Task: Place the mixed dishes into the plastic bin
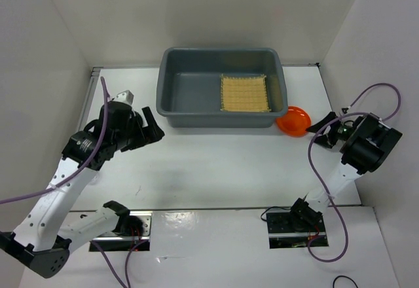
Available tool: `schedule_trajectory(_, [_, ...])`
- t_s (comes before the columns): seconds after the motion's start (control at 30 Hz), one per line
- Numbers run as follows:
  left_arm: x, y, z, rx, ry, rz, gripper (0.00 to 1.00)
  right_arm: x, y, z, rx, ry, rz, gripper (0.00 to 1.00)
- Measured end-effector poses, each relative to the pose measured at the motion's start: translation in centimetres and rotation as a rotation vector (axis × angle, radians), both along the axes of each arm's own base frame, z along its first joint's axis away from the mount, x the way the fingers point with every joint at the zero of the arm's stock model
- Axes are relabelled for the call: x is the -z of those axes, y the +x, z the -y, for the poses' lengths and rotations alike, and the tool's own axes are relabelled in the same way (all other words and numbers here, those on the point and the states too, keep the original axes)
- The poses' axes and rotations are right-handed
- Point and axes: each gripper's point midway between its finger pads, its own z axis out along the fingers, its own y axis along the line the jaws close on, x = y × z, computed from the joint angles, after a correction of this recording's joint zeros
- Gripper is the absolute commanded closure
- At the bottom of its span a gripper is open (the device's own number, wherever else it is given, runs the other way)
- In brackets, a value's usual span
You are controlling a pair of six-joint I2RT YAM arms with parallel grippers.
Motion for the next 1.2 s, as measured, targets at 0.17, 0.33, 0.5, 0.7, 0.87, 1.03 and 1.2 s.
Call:
schedule_trajectory(0.17, [-0.5,-1.3,-0.5,-0.017,-0.030,0.010,0.00,0.1,2.0,-0.5,0.000,0.053,-0.006,0.24])
schedule_trajectory(0.33, [-0.3,-2.4,-0.9,-0.032,-0.038,-0.013,0.00,0.6,4.9,-1.4,-0.044,0.065,0.017,0.46])
schedule_trajectory(0.5, [-0.2,-2.9,-1.0,-0.055,-0.056,-0.032,0.00,2.2,6.3,-1.6,-0.065,0.026,0.026,1.00])
schedule_trajectory(0.7, [-0.5,-3.1,-1.0,-0.058,-0.069,-0.019,0.00,2.0,5.7,-1.1,-0.051,-0.028,0.019,1.00])
schedule_trajectory(0.87, [-0.5,-2.3,-0.5,-0.046,-0.074,-0.018,0.00,-3.2,3.8,0.9,0.002,-0.190,0.051,1.00])
schedule_trajectory(1.03, [0.1,-1.0,0.4,-0.019,-0.057,-0.033,0.00,-17.6,4.5,3.7,0.086,-0.523,0.321,1.00])
schedule_trajectory(1.2, [0.8,0.2,0.8,0.002,-0.028,-0.040,0.00,-34.2,6.1,-0.7,0.051,-0.774,0.702,1.00])
